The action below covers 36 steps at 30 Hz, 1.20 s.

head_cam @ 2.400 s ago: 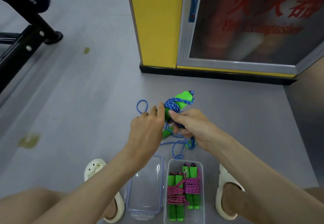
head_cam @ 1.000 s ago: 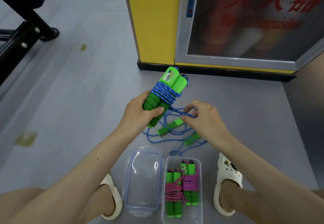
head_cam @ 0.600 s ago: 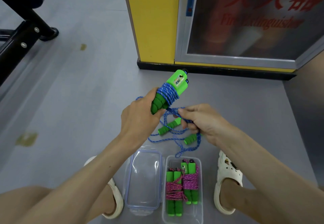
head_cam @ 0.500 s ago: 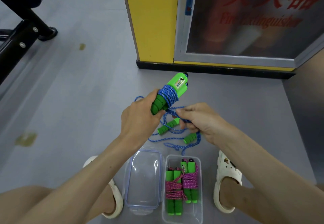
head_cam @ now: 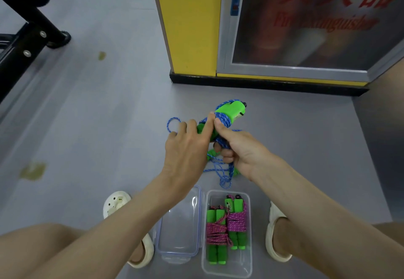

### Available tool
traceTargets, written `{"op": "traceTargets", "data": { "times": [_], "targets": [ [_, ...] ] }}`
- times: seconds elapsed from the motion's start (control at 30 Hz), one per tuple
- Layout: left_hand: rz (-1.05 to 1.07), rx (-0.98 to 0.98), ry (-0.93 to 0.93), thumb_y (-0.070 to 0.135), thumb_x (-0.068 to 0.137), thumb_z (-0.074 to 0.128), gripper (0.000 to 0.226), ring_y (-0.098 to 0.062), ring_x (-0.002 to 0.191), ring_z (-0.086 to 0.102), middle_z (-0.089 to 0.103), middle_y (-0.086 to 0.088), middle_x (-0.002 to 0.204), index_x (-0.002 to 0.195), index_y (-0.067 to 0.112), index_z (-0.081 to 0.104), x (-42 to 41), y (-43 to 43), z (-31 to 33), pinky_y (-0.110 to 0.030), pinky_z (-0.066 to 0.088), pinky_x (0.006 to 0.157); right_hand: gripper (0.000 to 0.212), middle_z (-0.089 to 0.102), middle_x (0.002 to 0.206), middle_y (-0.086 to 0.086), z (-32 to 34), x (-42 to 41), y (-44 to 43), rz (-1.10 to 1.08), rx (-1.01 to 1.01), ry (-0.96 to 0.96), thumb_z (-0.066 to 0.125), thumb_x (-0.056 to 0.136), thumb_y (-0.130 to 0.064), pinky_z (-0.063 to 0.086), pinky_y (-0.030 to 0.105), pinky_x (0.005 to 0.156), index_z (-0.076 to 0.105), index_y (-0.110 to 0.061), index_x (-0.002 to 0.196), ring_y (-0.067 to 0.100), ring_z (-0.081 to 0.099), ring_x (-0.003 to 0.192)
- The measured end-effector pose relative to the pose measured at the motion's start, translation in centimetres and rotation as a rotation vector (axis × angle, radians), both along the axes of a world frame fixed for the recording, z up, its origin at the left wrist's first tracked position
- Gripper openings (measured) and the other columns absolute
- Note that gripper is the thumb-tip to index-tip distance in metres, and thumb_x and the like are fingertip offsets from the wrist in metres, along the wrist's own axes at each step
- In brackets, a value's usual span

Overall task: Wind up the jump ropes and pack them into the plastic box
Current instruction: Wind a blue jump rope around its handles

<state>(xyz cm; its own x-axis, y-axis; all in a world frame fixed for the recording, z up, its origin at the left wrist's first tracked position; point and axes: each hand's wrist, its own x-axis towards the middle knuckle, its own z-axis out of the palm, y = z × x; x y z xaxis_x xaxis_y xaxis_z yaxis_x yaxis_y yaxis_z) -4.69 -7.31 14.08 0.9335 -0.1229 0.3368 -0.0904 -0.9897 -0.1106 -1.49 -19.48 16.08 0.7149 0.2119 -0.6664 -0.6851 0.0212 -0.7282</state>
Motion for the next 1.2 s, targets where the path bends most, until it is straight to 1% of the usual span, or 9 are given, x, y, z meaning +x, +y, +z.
{"op": "traceTargets", "data": {
  "times": [0.17, 0.3, 0.47, 0.57, 0.7, 0.83, 0.97, 1.1, 1.2],
  "targets": [
    [-0.094, -0.108, -0.072, 0.005, 0.058, 0.077, 0.073, -0.025, 0.061, 0.049, 0.053, -0.009, 0.073, 0.129, 0.012, 0.059, 0.0, -0.2, -1.2, -0.030, 0.029, 0.054, 0.039, 0.046, 0.051, 0.001, -0.3, -0.1, -0.6, -0.041, -0.028, 0.003, 0.062, 0.085, -0.048, 0.024, 0.018, 0.038, 0.053, -0.014, 0.068, 0.007, 0.026, 0.037],
    [-0.141, -0.305, 0.086, 0.039, 0.079, 0.058, 0.061, -0.029, 0.080, 0.055, 0.057, -0.010, 0.094, 0.135, 0.017, 0.052, 0.2, 0.4, -1.9, -0.037, 0.046, 0.068, 0.035, 0.048, 0.055, 0.003, -0.6, 0.3, -1.4, -0.062, -0.046, -0.019, 0.064, 0.087, -0.041, 0.024, 0.018, 0.036, 0.054, -0.011, 0.070, 0.007, 0.026, 0.037],
    [0.135, -1.354, 0.540, 0.035, 0.093, 0.057, 0.038, -0.007, 0.103, 0.057, 0.056, 0.005, 0.116, 0.129, 0.025, 0.058, 1.1, 1.1, 1.3, -0.016, 0.047, 0.087, 0.033, 0.052, 0.058, 0.005, -0.2, 0.6, -2.2, 0.036, -0.068, -0.098, 0.060, 0.090, -0.035, 0.027, 0.018, 0.039, 0.058, -0.006, 0.075, 0.008, 0.028, 0.041],
    [0.245, -1.622, 0.772, 0.042, 0.087, 0.062, 0.044, -0.012, 0.091, 0.067, 0.069, 0.001, 0.107, 0.124, 0.018, 0.060, 1.5, 2.1, 1.7, -0.030, 0.056, 0.078, 0.031, 0.052, 0.060, 0.004, 0.3, 0.4, -2.1, 0.155, -0.031, -0.142, 0.057, 0.092, -0.034, 0.028, 0.017, 0.042, 0.059, -0.003, 0.085, 0.008, 0.029, 0.045],
    [0.184, -1.743, 1.061, 0.042, 0.076, 0.064, 0.044, -0.024, 0.078, 0.071, 0.073, -0.007, 0.093, 0.109, 0.013, 0.064, 1.0, 2.5, 2.4, -0.032, 0.056, 0.065, 0.037, 0.058, 0.059, 0.003, 0.6, 0.2, -1.8, 0.172, -0.033, -0.174, 0.057, 0.091, -0.037, 0.033, 0.017, 0.043, 0.065, -0.001, 0.087, 0.008, 0.036, 0.045],
    [0.249, -1.734, 0.890, 0.026, 0.078, 0.072, 0.036, -0.022, 0.074, 0.071, 0.073, -0.011, 0.095, 0.110, 0.011, 0.066, 1.5, 2.8, 2.3, -0.029, 0.057, 0.060, 0.032, 0.065, 0.058, 0.004, 0.5, -0.1, -1.9, 0.153, -0.118, -0.169, 0.060, 0.089, -0.037, 0.041, 0.020, 0.045, 0.067, -0.007, 0.082, 0.010, 0.047, 0.044],
    [0.309, -1.674, 0.717, 0.016, 0.079, 0.075, 0.029, -0.019, 0.071, 0.069, 0.073, -0.010, 0.095, 0.107, 0.013, 0.066, 1.7, 3.0, 2.1, -0.030, 0.058, 0.062, 0.018, 0.062, 0.063, 0.008, 0.3, -0.1, -2.3, 0.241, -0.205, -0.185, 0.070, 0.083, -0.026, 0.034, 0.016, 0.039, 0.067, -0.010, 0.091, 0.005, 0.043, 0.039],
    [0.314, -1.662, 0.627, 0.011, 0.077, 0.076, 0.029, -0.016, 0.069, 0.068, 0.072, -0.004, 0.088, 0.104, 0.018, 0.067, 1.9, 3.4, 2.2, -0.027, 0.058, 0.060, 0.018, 0.059, 0.059, 0.003, -0.1, -0.1, -2.5, 0.370, -0.435, -0.410, 0.074, 0.080, -0.017, 0.038, 0.008, 0.045, 0.069, -0.014, 0.098, 0.000, 0.050, 0.042],
    [0.254, -1.603, 0.606, 0.008, 0.078, 0.075, 0.029, -0.008, 0.065, 0.066, 0.071, -0.001, 0.084, 0.103, 0.019, 0.067, 1.6, 3.3, 2.1, -0.019, 0.052, 0.053, 0.013, 0.066, 0.064, 0.006, -0.5, -0.2, -2.3, 0.370, -0.590, -0.577, 0.068, 0.085, -0.018, 0.047, 0.019, 0.058, 0.075, -0.014, 0.095, 0.010, 0.057, 0.057]
  ]
}}
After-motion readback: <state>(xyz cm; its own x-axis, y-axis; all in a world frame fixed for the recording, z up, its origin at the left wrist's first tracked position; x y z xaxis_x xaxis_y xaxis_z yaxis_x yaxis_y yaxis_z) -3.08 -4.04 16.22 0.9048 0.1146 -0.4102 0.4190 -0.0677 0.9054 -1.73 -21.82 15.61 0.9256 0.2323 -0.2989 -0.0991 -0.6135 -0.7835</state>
